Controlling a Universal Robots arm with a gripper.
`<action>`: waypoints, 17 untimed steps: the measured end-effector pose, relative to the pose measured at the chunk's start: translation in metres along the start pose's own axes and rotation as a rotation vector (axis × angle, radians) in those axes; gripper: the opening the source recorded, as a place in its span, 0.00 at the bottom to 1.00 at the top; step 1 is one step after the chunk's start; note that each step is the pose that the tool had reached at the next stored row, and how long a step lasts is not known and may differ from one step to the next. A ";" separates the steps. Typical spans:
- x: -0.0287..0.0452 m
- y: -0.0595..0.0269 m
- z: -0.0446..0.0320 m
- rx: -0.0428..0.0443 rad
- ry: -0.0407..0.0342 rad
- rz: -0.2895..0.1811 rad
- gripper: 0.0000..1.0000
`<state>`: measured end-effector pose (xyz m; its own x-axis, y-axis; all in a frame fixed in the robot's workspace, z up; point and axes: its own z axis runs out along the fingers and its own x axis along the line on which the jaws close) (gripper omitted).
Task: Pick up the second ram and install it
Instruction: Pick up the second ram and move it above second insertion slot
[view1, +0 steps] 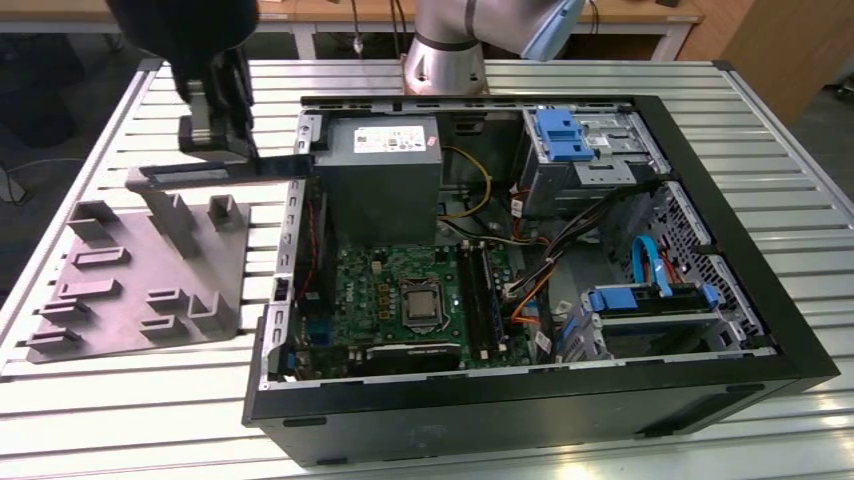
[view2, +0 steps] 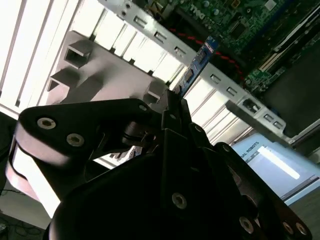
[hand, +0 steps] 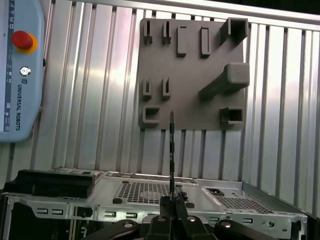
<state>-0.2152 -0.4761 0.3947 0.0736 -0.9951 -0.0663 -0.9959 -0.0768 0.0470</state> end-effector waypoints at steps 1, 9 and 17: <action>0.0003 -0.0045 -0.0002 -0.0004 -0.0001 0.000 0.14; 0.0030 -0.0406 -0.0015 -0.0034 -0.0004 0.000 0.14; 0.0057 -0.0767 -0.0035 -0.0050 -0.0003 0.000 0.14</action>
<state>-0.1382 -0.4761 0.3942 0.0733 -0.9951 -0.0666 -0.9957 -0.0768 0.0520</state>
